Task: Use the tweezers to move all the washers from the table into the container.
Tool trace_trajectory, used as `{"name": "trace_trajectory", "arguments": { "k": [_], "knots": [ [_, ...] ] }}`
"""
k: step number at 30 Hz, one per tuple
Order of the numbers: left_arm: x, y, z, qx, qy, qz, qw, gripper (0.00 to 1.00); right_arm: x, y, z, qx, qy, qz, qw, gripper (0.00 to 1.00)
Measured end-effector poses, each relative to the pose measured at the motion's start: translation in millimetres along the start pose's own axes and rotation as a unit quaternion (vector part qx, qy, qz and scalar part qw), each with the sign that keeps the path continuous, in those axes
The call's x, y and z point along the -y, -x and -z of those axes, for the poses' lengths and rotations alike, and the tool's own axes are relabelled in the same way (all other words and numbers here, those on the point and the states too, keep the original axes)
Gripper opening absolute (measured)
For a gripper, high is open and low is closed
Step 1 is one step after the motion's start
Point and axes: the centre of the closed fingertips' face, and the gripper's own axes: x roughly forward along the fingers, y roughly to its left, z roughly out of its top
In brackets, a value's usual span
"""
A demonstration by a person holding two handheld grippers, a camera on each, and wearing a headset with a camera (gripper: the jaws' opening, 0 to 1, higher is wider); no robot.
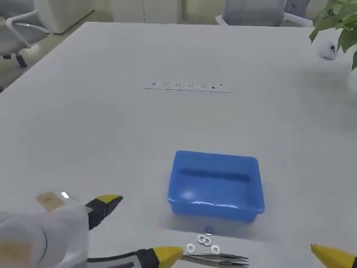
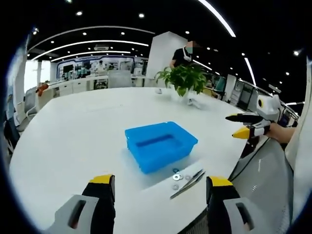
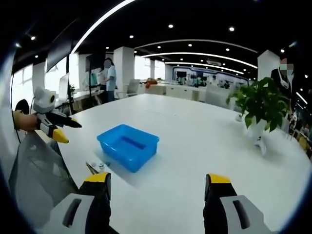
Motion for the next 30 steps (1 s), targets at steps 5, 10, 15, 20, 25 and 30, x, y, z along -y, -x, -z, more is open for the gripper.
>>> {"name": "trace_trajectory", "arguments": {
  "k": [5, 10, 15, 20, 25, 30],
  "knots": [
    [10.1, -17.3, 24.1, -0.091, -0.080, 0.062, 0.9907, 0.55, -1.4, -1.2, 3.6, -0.007, -0.007, -0.010, 0.9999, 0.71],
    [19.1, -31.3, 39.7, -0.147, -0.138, 0.107, 0.9736, 0.43, -1.2, -1.5, 6.4, -0.012, -0.009, -0.013, 0.9998, 0.68],
    [27.6, -46.7, 47.7, -0.174, -0.158, 0.132, 0.9629, 0.33, -0.1, -1.6, 8.6, -0.016, -0.007, -0.012, 0.9998, 0.66],
    [29.1, -53.6, 57.6, -0.210, -0.223, 0.141, 0.9414, 0.21, -1.3, -2.1, 12.0, -0.023, -0.011, -0.019, 0.9995, 0.62],
    [27.8, -56.9, 65.1, -0.233, -0.266, 0.148, 0.9238, 0.12, -3.6, -2.4, 13.8, -0.028, -0.004, -0.025, 0.9993, 0.57],
    [27.5, -57.0, 68.9, -0.247, -0.335, 0.166, 0.8943, 0.03, -4.1, -2.7, 16.1, -0.037, 0.011, -0.023, 0.9990, 0.57]
  ]
}}
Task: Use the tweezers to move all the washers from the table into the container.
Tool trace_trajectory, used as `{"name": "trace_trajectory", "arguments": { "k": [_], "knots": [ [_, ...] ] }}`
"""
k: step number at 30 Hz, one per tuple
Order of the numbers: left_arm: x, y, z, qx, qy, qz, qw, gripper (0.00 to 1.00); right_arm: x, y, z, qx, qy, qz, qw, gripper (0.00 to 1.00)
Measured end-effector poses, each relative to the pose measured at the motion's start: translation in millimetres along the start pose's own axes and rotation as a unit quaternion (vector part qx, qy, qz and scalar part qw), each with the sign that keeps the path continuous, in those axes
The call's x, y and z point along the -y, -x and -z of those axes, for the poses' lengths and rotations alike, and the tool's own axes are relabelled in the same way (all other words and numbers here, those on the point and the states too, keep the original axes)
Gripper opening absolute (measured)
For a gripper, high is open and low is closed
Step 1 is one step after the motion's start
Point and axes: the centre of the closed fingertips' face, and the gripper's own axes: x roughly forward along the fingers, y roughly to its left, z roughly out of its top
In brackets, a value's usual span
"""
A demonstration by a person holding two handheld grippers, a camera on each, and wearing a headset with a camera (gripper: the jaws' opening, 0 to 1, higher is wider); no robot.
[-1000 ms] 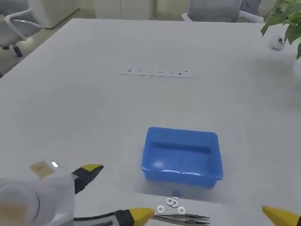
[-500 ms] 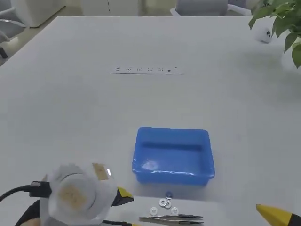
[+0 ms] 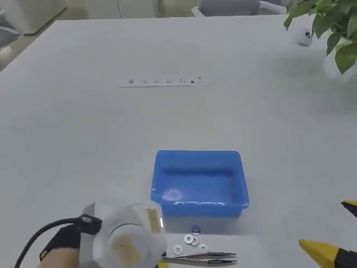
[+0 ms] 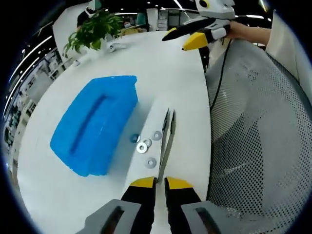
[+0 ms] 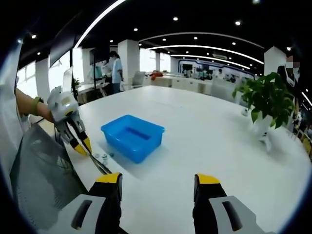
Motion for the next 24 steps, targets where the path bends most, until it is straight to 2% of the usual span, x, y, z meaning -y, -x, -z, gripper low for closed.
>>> {"name": "trace_trajectory", "arguments": {
  "k": [1, 2, 7, 16, 24],
  "knots": [
    [0.1, -0.3, 1.3, -0.008, -0.022, 0.000, 0.9997, 0.01, 0.0, -0.1, 0.4, -0.002, 0.003, 0.000, 1.0000, 0.57],
    [0.5, -0.9, 2.1, -0.014, -0.033, 0.002, 0.9994, 0.00, -0.2, -0.1, 0.7, -0.003, 0.006, 0.000, 1.0000, 0.57],
    [3.6, -0.4, 0.3, -0.018, -0.049, 0.010, 0.9986, 0.00, 0.1, 0.1, 1.1, -0.007, 0.017, 0.004, 0.9998, 0.56],
    [6.8, 28.2, -18.6, 0.009, -0.062, 0.007, 0.9980, 0.00, 0.6, 1.5, -1.9, 0.000, 0.017, 0.006, 0.9998, 0.54],
    [17.5, 54.7, -40.8, 0.029, -0.069, 0.009, 0.9972, 0.00, -2.3, 2.0, -3.3, 0.001, 0.024, 0.001, 0.9997, 0.52]
  ]
}}
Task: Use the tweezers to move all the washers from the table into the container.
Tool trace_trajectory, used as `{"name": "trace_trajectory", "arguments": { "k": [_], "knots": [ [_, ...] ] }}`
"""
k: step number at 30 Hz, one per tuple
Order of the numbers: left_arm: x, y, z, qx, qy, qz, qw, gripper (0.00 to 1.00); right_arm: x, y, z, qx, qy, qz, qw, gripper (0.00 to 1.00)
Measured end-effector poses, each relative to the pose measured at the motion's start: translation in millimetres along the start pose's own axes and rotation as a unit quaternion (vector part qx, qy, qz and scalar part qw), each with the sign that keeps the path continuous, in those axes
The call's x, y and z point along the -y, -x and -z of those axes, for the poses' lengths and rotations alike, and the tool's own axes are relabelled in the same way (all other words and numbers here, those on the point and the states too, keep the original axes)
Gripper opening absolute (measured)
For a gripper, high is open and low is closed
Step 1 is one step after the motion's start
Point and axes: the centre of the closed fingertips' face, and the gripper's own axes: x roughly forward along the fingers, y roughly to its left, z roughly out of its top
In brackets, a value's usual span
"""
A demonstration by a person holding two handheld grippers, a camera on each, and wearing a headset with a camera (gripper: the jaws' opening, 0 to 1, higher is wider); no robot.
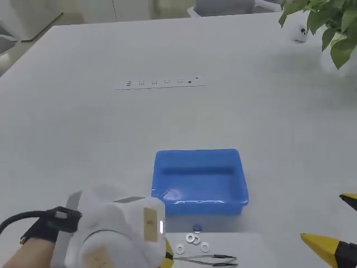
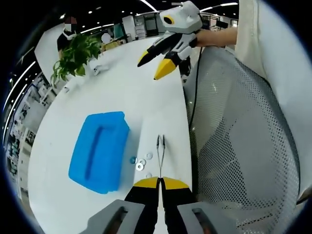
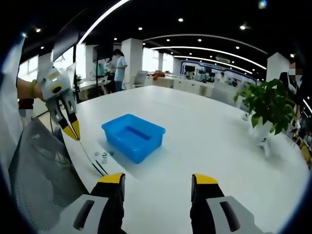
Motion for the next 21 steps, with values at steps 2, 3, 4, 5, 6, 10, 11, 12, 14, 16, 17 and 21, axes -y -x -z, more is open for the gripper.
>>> {"name": "trace_trajectory", "arguments": {
  "k": [2, 3, 4, 5, 6, 10, 11, 12, 14, 16, 17, 21],
  "knots": [
    [2.8, 4.5, -5.5, 0.003, 0.002, 0.002, 1.0000, 0.00, -1.7, 0.5, -0.7, -0.003, 0.011, 0.002, 0.9999, 0.51],
    [4.1, 6.2, -7.8, 0.004, 0.003, 0.003, 1.0000, 0.00, -2.5, 0.5, -1.0, -0.004, 0.015, 0.002, 0.9999, 0.50],
    [6.0, 8.2, -10.8, 0.006, 0.004, 0.003, 1.0000, 0.00, -4.6, 0.3, -1.1, -0.007, 0.022, -0.001, 0.9997, 0.49],
    [7.0, 9.0, -12.5, 0.007, 0.003, 0.003, 1.0000, 0.00, -6.1, -0.1, -1.1, -0.008, 0.026, -0.003, 0.9996, 0.48],
    [8.3, 10.2, -14.7, 0.006, 0.003, 0.003, 1.0000, 0.00, -7.7, -0.4, -1.0, -0.011, 0.030, -0.006, 0.9995, 0.47],
    [12.0, 13.3, -20.0, 0.004, 0.003, 0.005, 1.0000, 0.00, -16.9, -2.7, -1.1, -0.023, 0.054, -0.021, 0.9981, 0.46],
    [12.9, 14.0, -21.2, 0.004, 0.003, 0.006, 1.0000, 0.00, -20.0, -2.9, -2.2, -0.024, 0.058, -0.028, 0.9976, 0.45],
    [14.0, 14.8, -23.2, 0.004, 0.003, 0.007, 1.0000, 0.00, -24.5, -3.1, -4.6, -0.022, 0.067, -0.037, 0.9968, 0.44],
    [17.0, 15.2, -26.2, 0.003, 0.003, 0.009, 0.9999, 0.00, -32.0, -3.9, -5.7, -0.027, 0.076, -0.054, 0.9953, 0.42],
    [19.0, 14.7, -27.9, 0.003, 0.001, 0.010, 0.9999, 0.00, -39.2, -4.8, -6.3, -0.032, 0.085, -0.072, 0.9933, 0.41],
    [19.8, 14.4, -28.6, 0.002, 0.000, 0.010, 1.0000, 0.00, -40.5, -5.9, -8.4, -0.032, 0.076, -0.071, 0.9940, 0.41],
    [21.4, 14.5, -30.2, 0.002, 0.001, 0.013, 0.9999, 0.00, -70.9, -12.2, -17.8, -0.030, 0.094, -0.132, 0.9863, 0.39]
  ]
}}
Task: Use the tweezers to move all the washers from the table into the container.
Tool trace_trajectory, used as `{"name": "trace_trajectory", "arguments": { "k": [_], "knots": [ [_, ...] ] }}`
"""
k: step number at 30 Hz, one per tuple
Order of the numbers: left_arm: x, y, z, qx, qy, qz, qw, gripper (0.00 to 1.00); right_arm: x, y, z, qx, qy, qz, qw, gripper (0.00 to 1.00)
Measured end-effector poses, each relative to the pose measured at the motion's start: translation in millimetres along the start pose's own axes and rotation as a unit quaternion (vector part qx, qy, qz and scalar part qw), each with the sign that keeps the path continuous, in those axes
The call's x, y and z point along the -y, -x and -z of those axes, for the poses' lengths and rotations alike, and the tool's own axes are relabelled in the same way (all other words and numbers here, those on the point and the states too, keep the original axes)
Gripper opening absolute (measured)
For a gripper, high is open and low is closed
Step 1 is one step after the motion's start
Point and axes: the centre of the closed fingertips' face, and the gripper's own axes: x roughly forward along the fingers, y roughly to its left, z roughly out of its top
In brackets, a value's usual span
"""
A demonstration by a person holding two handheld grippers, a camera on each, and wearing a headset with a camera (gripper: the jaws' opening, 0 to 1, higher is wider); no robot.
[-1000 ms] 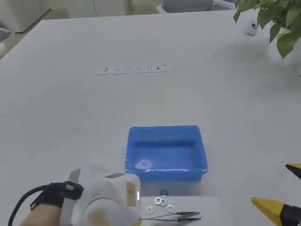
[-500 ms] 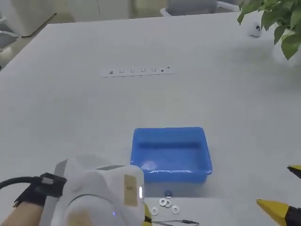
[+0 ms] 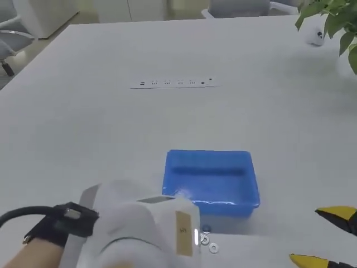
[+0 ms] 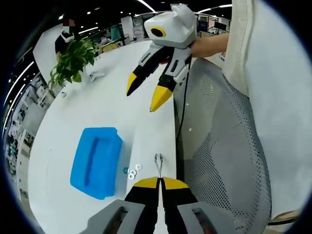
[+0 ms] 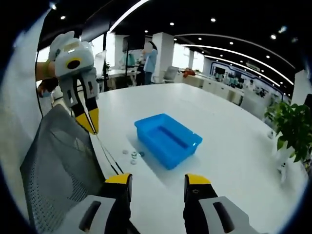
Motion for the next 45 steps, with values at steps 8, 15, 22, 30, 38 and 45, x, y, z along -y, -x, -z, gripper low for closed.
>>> {"name": "trace_trajectory", "arguments": {
  "k": [8, 15, 22, 30, 38, 45],
  "knots": [
    [0.7, 0.7, -2.6, 0.003, 0.003, 0.003, 1.0000, 0.00, -53.1, -32.9, 17.6, -0.065, 0.071, -0.137, 0.9859, 0.26],
    [1.0, 1.4, -2.7, 0.011, 0.012, 0.005, 0.9998, 0.00, -75.8, -59.6, 28.1, -0.086, 0.106, -0.193, 0.9717, 0.23],
    [1.9, 1.9, -2.2, 0.014, 0.015, 0.006, 0.9998, 0.00, -84.0, -77.0, 32.5, -0.090, 0.127, -0.220, 0.9630, 0.17],
    [-3.4, 4.6, -1.7, 0.018, 0.031, -0.002, 0.9994, 0.00, -87.7, -92.6, 31.8, -0.092, 0.158, -0.242, 0.9529, 0.07],
    [-17.9, 21.3, 2.9, 0.008, 0.027, -0.013, 0.9995, 0.00, -88.8, -109.5, 9.3, -0.061, 0.153, -0.244, 0.9556, 0.07],
    [-35.6, 30.5, 9.2, -0.014, 0.024, -0.024, 0.9993, 0.00, -81.9, -128.0, -9.6, -0.029, 0.138, -0.230, 0.9629, 0.07]
  ]
}}
